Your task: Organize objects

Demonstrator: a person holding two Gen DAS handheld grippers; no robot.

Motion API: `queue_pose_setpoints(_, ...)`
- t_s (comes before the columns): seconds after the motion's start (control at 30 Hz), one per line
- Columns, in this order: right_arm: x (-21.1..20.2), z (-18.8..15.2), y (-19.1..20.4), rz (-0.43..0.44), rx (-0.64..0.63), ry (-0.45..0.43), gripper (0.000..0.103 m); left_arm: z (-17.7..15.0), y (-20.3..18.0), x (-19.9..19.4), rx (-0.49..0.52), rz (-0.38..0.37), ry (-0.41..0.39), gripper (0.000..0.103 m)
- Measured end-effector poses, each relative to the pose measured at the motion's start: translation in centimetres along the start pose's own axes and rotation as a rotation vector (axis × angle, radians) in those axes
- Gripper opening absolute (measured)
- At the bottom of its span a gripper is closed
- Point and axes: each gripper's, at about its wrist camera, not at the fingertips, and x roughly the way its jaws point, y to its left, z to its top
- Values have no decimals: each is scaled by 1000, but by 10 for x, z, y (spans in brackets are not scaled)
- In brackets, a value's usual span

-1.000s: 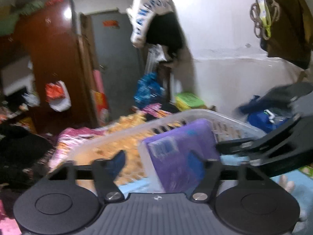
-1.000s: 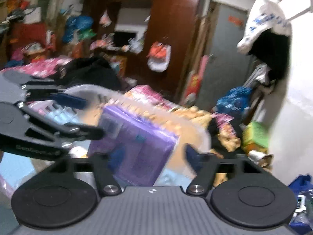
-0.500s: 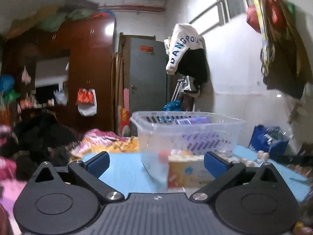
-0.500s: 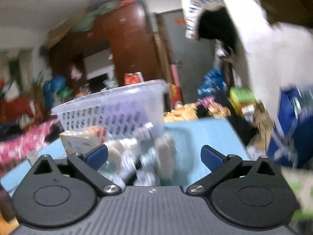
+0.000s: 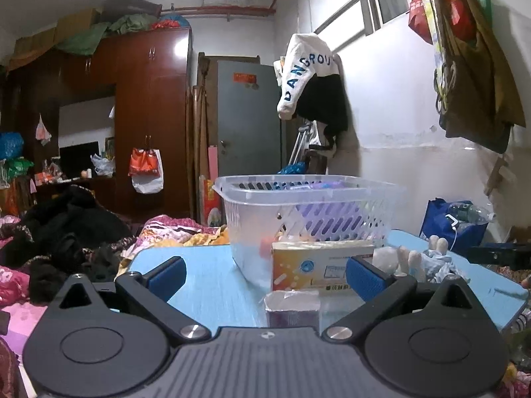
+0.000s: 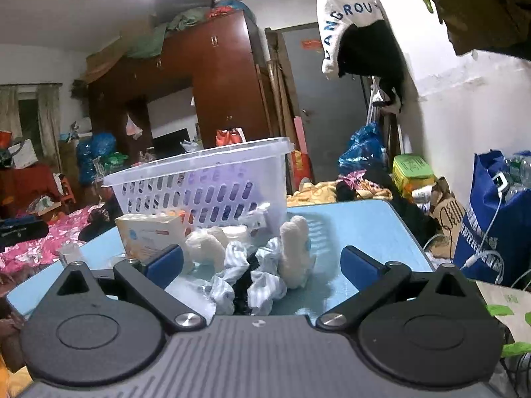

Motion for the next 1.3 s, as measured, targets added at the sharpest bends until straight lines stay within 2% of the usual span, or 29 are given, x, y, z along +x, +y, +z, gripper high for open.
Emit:
queue_pose_setpoints(0.3, 3, -1, -12, -25, 25, 3, 103, -7, -12, -2, 14, -8, 13, 103)
queue_pose_setpoints(0.47, 9, 6, -21, -37, 39, 3, 103, 6, -49, 1, 47, -61, -7, 103)
queue_pose_setpoints(0.57, 13, 11, -22, -64, 13, 9, 101, 16, -76, 19, 9, -72, 25, 103)
queue_pose_setpoints(0.67, 19, 15, -23, -82, -16, 21, 96, 18, -103, 55, -27, -80, 116, 101)
queue_pose_setpoints(0.73, 24, 16, -22, -99, -34, 30, 91, 15, -115, 81, -52, -92, 193, 91)
queue_pose_setpoints(0.87, 36, 18, -23, -92, -45, 69, 80, 6, -126, 120, -103, -94, 286, 82)
queue_pose_setpoints(0.93, 42, 17, -21, -93, -47, 79, 73, 5, -125, 125, -140, -101, 283, 82)
queue_pose_setpoints(1.0, 48, 17, -19, -89, -56, 96, 62, 5, -127, 127, -146, -99, 282, 82)
queue_pose_setpoints(1.07, 53, 15, -15, -94, -69, 113, 56, 5, -130, 130, -144, -90, 286, 81)
queue_pose_setpoints(1.2, 53, 14, -11, -93, -72, 115, 52, 6, -135, 131, -154, -103, 292, 75)
queue_pose_setpoints(1.3, 52, 15, -12, -101, -76, 112, 48, 8, -140, 131, -146, -111, 296, 75)
